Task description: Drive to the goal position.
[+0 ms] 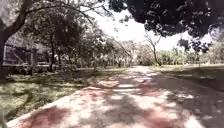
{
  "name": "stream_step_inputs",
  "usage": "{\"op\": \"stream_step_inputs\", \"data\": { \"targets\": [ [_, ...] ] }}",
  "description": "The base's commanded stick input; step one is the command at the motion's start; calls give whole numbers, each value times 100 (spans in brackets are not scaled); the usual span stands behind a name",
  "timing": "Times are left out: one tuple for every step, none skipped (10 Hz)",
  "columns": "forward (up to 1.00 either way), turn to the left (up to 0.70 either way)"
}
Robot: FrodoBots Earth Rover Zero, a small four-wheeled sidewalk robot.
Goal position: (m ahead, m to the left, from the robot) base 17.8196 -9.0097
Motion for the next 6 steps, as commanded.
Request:
{"op": "stream_step_inputs", "data": {
  "targets": [
    [70, 0],
    [70, 0],
    [70, 0],
    [70, 0],
    [70, 0],
    [70, 0]
  ]
}}
